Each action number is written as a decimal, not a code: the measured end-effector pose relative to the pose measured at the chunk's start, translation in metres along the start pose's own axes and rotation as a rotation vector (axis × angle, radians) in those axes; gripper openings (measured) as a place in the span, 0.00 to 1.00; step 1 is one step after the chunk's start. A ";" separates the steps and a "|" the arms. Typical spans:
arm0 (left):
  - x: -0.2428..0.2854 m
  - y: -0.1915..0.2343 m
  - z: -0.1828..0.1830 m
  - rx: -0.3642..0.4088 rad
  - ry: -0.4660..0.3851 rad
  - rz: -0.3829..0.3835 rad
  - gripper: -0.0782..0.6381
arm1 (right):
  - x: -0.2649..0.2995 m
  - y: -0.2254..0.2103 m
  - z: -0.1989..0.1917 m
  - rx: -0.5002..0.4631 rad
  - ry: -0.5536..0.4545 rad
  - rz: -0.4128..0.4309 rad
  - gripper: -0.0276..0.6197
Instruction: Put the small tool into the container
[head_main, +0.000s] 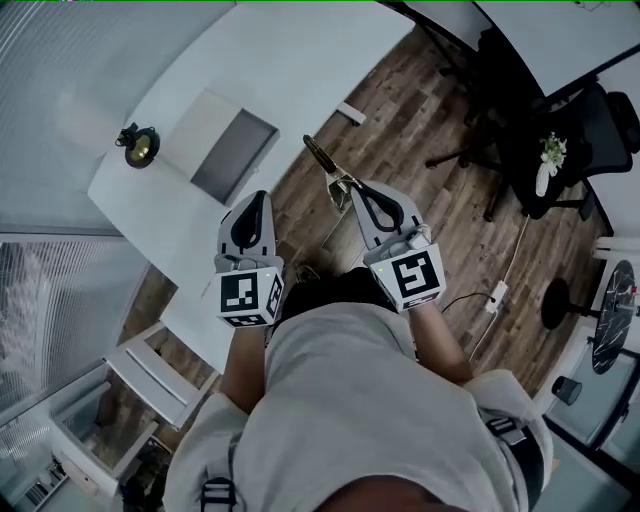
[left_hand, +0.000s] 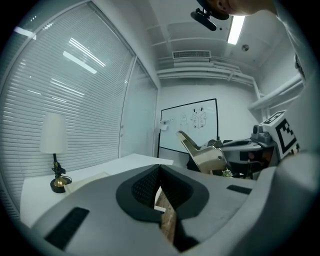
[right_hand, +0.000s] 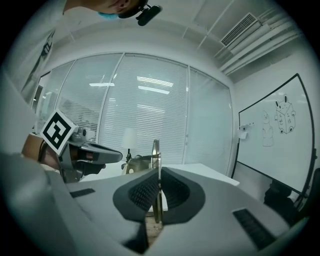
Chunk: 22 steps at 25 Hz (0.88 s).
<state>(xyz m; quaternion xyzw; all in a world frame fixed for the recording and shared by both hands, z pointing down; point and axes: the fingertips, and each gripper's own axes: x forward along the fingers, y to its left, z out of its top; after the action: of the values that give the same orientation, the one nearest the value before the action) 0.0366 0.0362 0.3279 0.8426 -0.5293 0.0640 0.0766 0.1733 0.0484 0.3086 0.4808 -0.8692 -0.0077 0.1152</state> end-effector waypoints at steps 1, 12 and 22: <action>0.000 0.007 -0.003 -0.009 0.005 0.014 0.14 | 0.007 0.004 0.000 -0.019 0.003 0.021 0.09; 0.022 0.074 -0.033 -0.088 0.063 0.211 0.14 | 0.106 0.017 -0.018 -0.114 0.045 0.263 0.09; 0.036 0.133 -0.062 -0.170 0.133 0.464 0.14 | 0.198 0.030 -0.031 -0.235 0.081 0.565 0.09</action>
<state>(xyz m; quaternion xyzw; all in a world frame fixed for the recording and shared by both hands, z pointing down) -0.0692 -0.0403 0.4041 0.6831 -0.7057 0.0903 0.1653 0.0531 -0.0984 0.3810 0.2033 -0.9563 -0.0567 0.2022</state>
